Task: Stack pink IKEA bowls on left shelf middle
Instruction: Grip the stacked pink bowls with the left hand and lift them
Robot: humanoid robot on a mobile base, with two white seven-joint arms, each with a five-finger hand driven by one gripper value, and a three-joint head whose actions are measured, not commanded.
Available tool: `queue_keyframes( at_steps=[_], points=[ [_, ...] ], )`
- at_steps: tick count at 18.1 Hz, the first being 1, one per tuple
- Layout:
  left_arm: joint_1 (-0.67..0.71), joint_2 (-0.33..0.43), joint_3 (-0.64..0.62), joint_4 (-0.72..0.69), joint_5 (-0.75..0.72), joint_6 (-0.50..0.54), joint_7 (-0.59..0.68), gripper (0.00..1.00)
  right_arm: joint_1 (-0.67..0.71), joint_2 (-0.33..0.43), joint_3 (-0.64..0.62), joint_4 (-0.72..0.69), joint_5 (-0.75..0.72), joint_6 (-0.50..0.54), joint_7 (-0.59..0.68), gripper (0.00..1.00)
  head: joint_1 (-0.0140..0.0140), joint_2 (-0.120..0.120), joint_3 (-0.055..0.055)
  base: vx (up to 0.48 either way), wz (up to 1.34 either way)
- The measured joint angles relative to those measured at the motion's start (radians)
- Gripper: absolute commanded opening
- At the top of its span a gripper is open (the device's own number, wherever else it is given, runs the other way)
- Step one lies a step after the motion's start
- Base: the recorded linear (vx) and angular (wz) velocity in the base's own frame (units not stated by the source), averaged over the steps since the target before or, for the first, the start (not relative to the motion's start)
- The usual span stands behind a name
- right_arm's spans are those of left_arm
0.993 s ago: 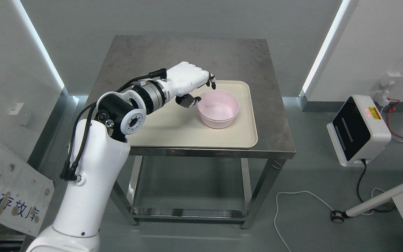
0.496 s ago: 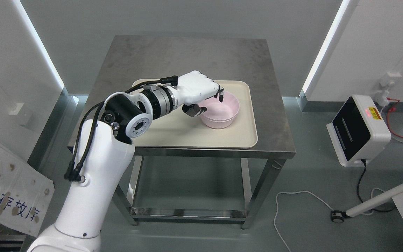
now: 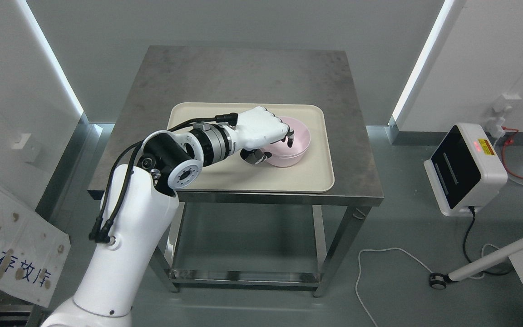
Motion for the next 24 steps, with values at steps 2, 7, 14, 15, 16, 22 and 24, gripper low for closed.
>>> queue_keyframes(
  at_steps=[2, 7, 14, 15, 16, 22, 24],
  points=[
    [0.002, 0.0, -0.007, 0.005, -0.01, 0.002, 0.006, 0.31, 0.0, 0.0, 0.0, 0.0, 0.0, 0.0, 0.0, 1.0, 0.0, 0.0, 0.0, 0.0, 0.0],
    [0.015, 0.0, -0.026, 0.014, -0.024, 0.012, 0.026, 0.3, 0.0, 0.0, 0.0, 0.0, 0.0, 0.0, 0.0, 1.0, 0.0, 0.0, 0.0, 0.0, 0.0],
    [0.027, 0.0, -0.052, 0.028, -0.033, 0.014, 0.061, 0.14, 0.0, 0.0, 0.0, 0.0, 0.0, 0.0, 0.0, 1.0, 0.0, 0.0, 0.0, 0.0, 0.0],
    [0.027, 0.0, -0.055, 0.032, -0.037, 0.018, 0.067, 0.12, 0.0, 0.0, 0.0, 0.0, 0.0, 0.0, 0.0, 1.0, 0.0, 0.0, 0.0, 0.0, 0.0],
    [0.028, 0.0, -0.06, 0.037, -0.043, 0.029, 0.073, 0.09, 0.0, 0.0, 0.0, 0.0, 0.0, 0.0, 0.0, 1.0, 0.0, 0.0, 0.0, 0.0, 0.0],
    [0.017, 0.0, -0.109, 0.074, -0.105, 0.115, 0.089, 0.0, 0.0, 0.0, 0.0, 0.0, 0.0, 0.0, 0.0, 1.0, 0.0, 0.0, 0.0, 0.0, 0.0],
    [0.0, -0.001, -0.12, 0.084, -0.117, 0.123, 0.057, 0.0, 0.0, 0.0, 0.0, 0.0, 0.0, 0.0, 0.0, 1.0, 0.0, 0.0, 0.0, 0.0, 0.0]
  ],
)
